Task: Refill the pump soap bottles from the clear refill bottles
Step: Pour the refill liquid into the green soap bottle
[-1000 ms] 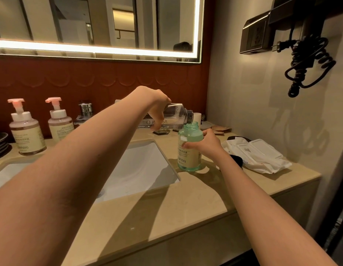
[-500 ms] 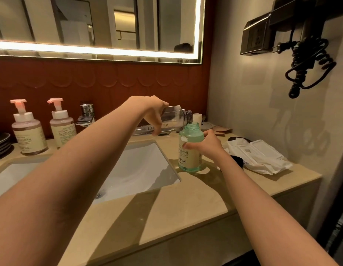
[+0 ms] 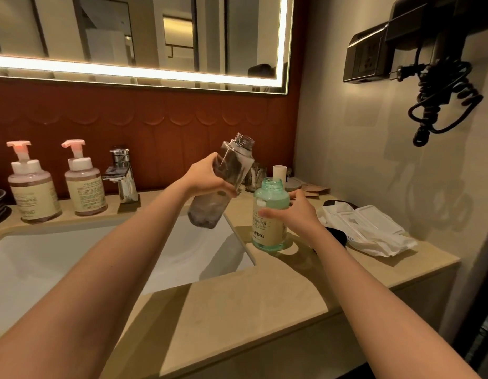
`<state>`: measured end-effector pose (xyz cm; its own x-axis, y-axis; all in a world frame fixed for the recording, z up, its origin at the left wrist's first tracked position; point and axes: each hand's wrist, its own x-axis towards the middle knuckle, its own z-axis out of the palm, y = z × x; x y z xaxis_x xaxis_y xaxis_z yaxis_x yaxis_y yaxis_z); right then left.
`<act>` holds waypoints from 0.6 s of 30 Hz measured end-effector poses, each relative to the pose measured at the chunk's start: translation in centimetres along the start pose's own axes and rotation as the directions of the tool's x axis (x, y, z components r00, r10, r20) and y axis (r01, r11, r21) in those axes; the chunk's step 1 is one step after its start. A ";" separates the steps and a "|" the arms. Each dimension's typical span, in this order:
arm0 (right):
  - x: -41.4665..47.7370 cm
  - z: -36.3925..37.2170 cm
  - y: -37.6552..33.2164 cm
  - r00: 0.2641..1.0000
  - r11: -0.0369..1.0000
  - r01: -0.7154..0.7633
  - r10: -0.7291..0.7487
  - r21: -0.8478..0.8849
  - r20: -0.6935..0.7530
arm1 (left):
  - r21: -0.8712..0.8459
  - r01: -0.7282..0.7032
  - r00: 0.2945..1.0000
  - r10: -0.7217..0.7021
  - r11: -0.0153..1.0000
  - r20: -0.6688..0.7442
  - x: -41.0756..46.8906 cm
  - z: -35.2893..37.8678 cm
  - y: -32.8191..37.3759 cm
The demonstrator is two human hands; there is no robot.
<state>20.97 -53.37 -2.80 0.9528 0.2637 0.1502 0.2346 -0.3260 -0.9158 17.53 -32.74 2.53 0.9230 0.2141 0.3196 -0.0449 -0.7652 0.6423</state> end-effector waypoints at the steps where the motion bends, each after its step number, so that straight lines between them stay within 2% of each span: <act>1: 0.0 -0.1 0.0 1.000 1.000 0.004 -0.004 0.000 -0.001 | -0.051 0.007 1.000 -0.008 0.999 -0.006 0.2 0.2 0.1; 4: 0.1 -0.2 0.0 1.000 1.000 0.012 -0.012 -0.007 0.000 | -0.123 0.044 0.999 -0.043 0.991 0.016 0.6 1.0 0.4; 7: 0.1 -0.2 0.0 1.000 0.999 0.028 -0.028 -0.022 -0.002 | -0.137 0.067 0.995 -0.077 0.988 -0.063 1.0 2.0 0.7; 13: 0.2 -0.9 0.3 0.999 0.999 0.043 -0.043 -0.019 0.005 | -0.340 0.048 0.979 -0.113 0.939 -0.172 1.5 4.5 0.2; 18: 0.4 -1.7 0.4 0.995 0.999 0.047 -0.046 -0.016 0.087 | -0.312 0.086 0.971 -0.150 0.946 -0.186 1.8 6.7 0.0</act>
<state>21.76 -54.95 -2.48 0.9207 0.3564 0.1590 0.2825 -0.3274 -0.9017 21.80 -36.44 -1.59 0.8318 0.4357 0.3440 -0.0821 -0.5162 0.8525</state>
